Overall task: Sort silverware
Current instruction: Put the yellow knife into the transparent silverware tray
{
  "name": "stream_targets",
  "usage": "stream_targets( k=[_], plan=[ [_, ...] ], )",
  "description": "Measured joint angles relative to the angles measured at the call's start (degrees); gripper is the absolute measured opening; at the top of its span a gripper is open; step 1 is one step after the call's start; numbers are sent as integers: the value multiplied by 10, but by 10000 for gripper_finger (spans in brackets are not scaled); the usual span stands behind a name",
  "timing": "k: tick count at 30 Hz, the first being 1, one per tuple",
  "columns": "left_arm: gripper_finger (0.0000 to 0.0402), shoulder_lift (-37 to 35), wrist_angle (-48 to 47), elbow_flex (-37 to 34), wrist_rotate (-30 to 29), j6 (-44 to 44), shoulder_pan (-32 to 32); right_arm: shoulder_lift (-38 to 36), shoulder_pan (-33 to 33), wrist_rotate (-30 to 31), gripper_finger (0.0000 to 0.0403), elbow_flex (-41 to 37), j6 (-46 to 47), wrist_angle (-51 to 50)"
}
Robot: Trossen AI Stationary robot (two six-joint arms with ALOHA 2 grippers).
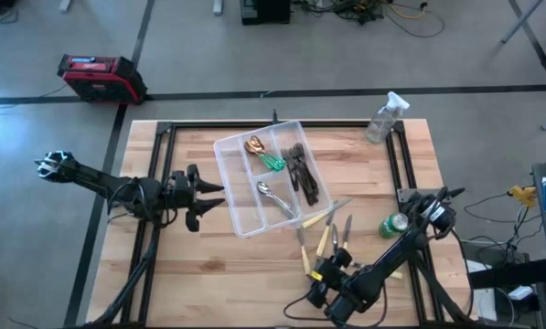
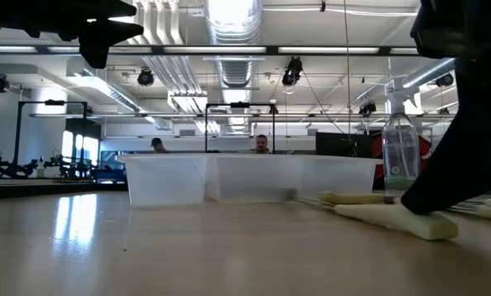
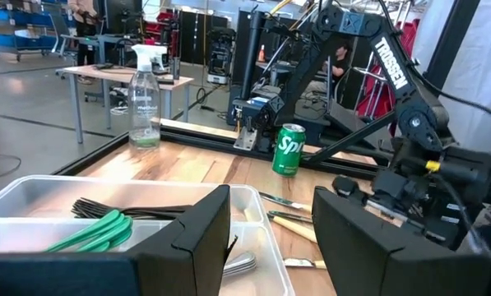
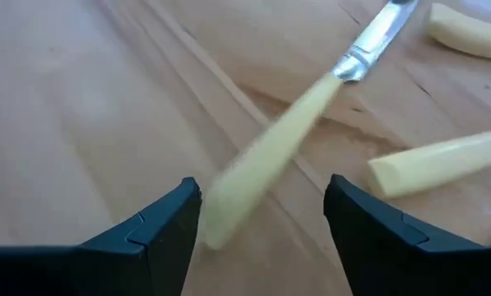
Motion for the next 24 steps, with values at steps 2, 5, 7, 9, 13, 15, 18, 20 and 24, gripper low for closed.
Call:
stream_targets(
  k=[2,5,7,9,13,15,18,20,24],
  plan=[
    [158,0,0,0,0,1,0,7,-1,7,244,-4,22,7],
    [158,1,-1,0,0,1,0,19,-1,26,247,-7,35,36],
    [158,1,-3,0,0,1,0,25,-1,29,247,-5,27,45],
    [158,2,-2,0,0,1,0,24,-2,11,245,-3,10,38],
    [158,3,-2,0,0,1,0,5,4,-41,241,-2,-7,-8],
    [158,3,-2,0,0,1,0,-2,10,-54,241,-2,-13,-24],
    [158,3,-2,0,0,1,0,-24,14,-51,246,0,-18,-18],
    [158,3,-2,0,0,1,0,-25,14,-45,250,1,-15,-14],
    [158,3,-1,0,0,1,0,-18,16,-15,255,-7,-1,-18]
  ],
)
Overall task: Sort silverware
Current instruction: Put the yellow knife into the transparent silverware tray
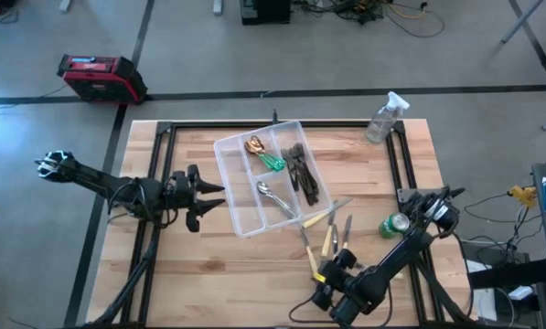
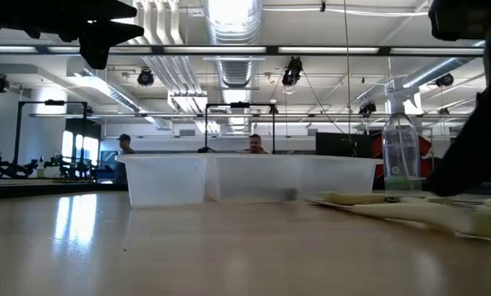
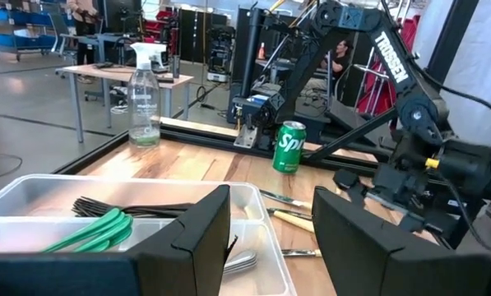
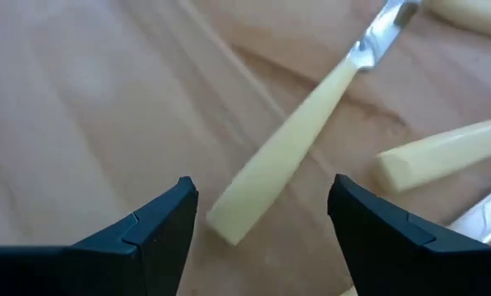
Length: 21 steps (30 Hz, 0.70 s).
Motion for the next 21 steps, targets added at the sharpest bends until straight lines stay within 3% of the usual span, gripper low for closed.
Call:
stream_targets(
  k=[14,18,21],
  plan=[
    [158,1,1,0,0,0,0,77,1,63,222,-4,56,37],
    [158,1,2,0,0,0,0,81,0,60,176,-7,55,33],
    [158,1,4,0,0,-1,0,81,-1,58,120,-9,60,29]
  ],
)
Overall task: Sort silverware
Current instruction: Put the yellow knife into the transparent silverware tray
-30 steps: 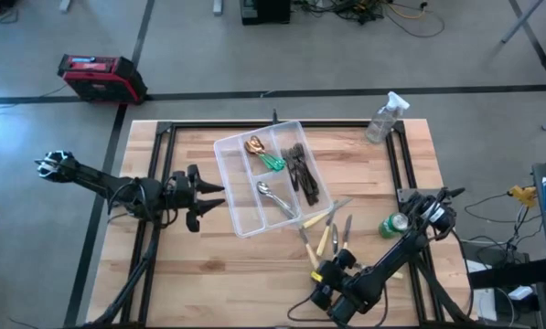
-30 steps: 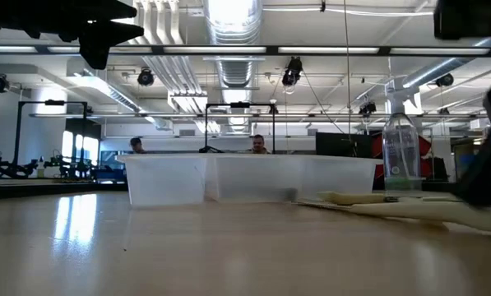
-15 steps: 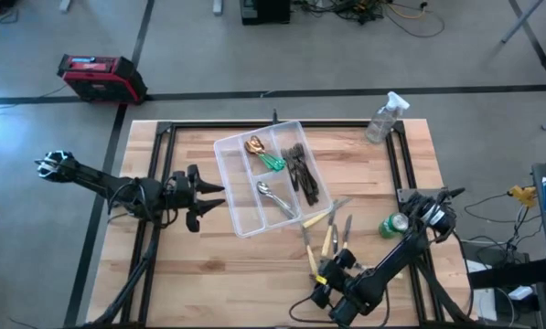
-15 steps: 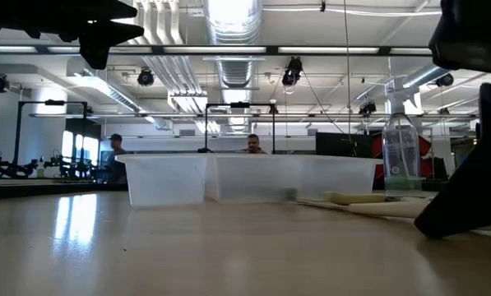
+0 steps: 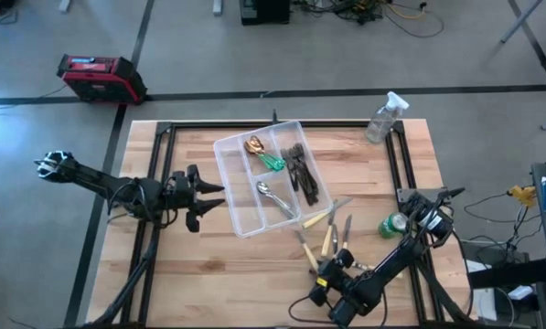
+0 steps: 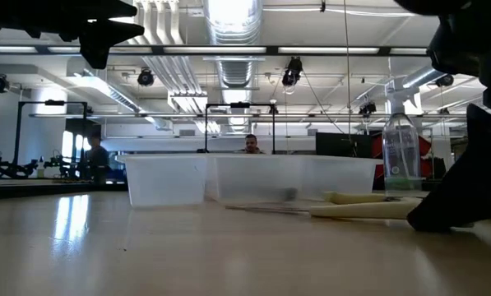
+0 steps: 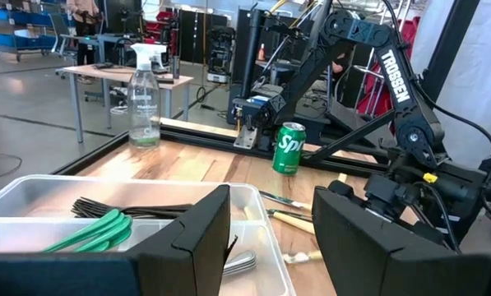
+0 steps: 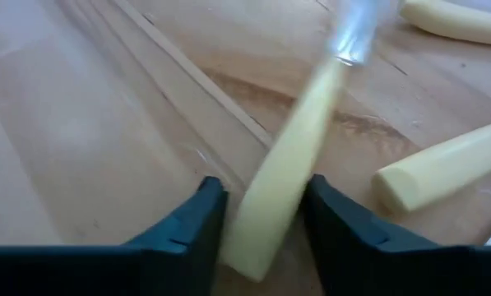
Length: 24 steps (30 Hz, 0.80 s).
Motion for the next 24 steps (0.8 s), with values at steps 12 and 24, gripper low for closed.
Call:
stream_targets(
  k=[12,24],
  plan=[
    [158,39,7,0,42,-1,0,-32,7,-50,50,-1,-39,-12],
    [158,20,7,0,9,30,0,-109,-7,-113,50,66,-207,-17]
  ],
)
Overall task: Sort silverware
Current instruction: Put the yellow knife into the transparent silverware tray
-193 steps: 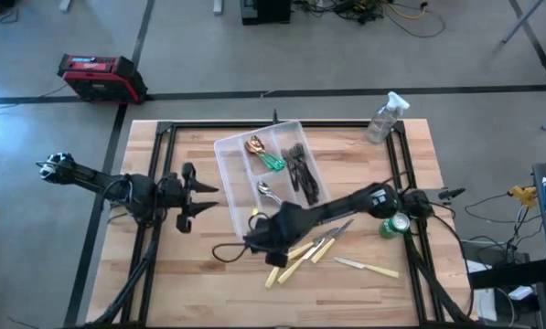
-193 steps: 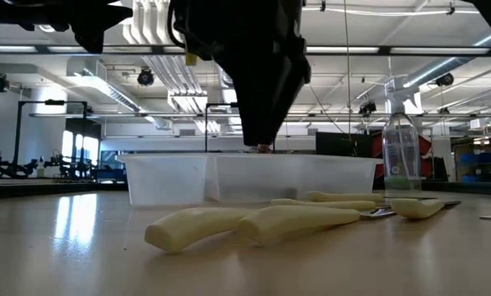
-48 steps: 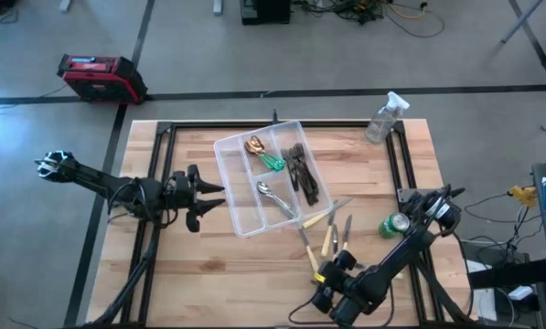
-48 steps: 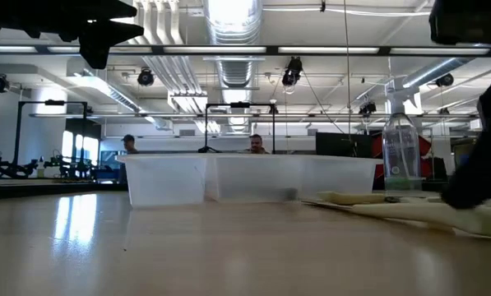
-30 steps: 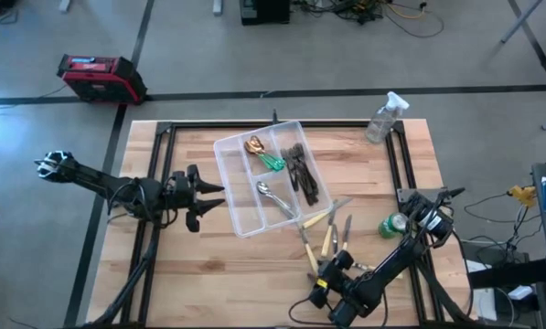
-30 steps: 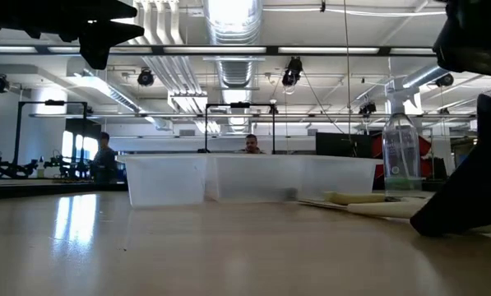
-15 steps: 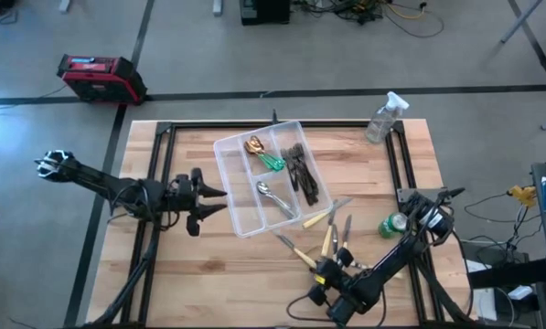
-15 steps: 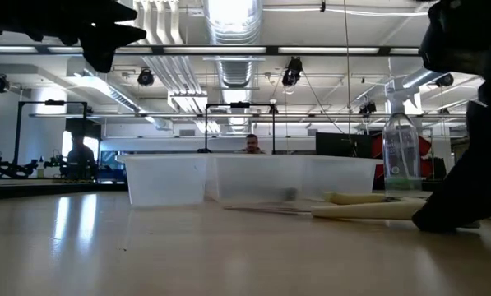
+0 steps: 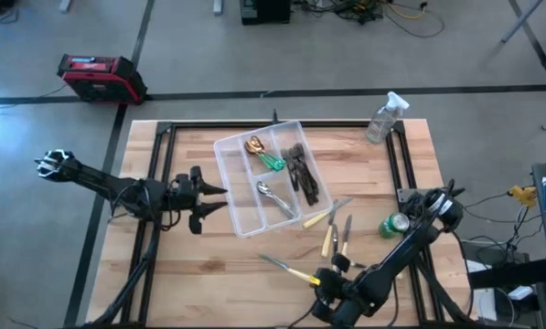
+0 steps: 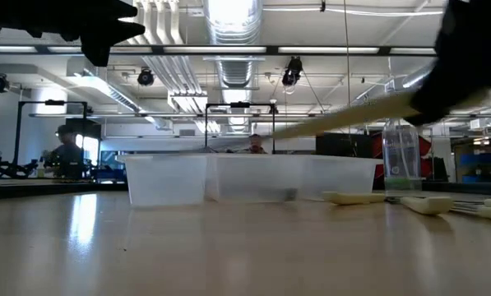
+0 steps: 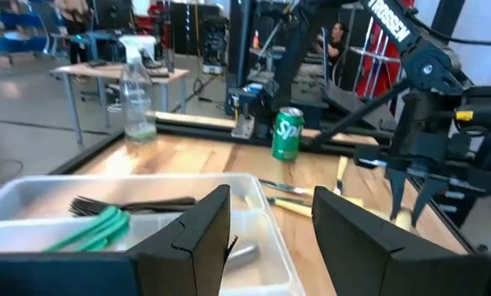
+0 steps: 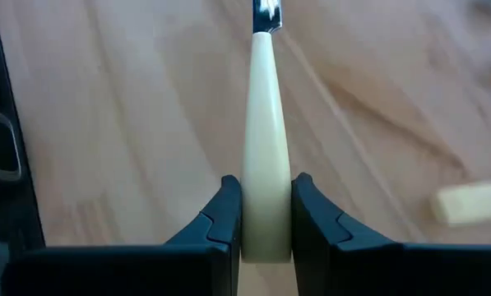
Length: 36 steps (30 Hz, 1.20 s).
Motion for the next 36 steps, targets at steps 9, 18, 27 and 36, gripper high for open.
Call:
stream_targets(
  k=[9,18,27,36],
  plan=[
    [158,-62,-4,0,-15,19,0,-3,-59,77,50,24,-42,49],
    [158,-89,-4,48,-88,60,0,16,-209,160,50,26,-79,232],
    [158,-87,-5,76,-101,84,0,84,-304,153,50,27,-97,453],
    [158,-88,-13,76,-141,85,0,174,-315,134,50,153,-96,371]
  ],
)
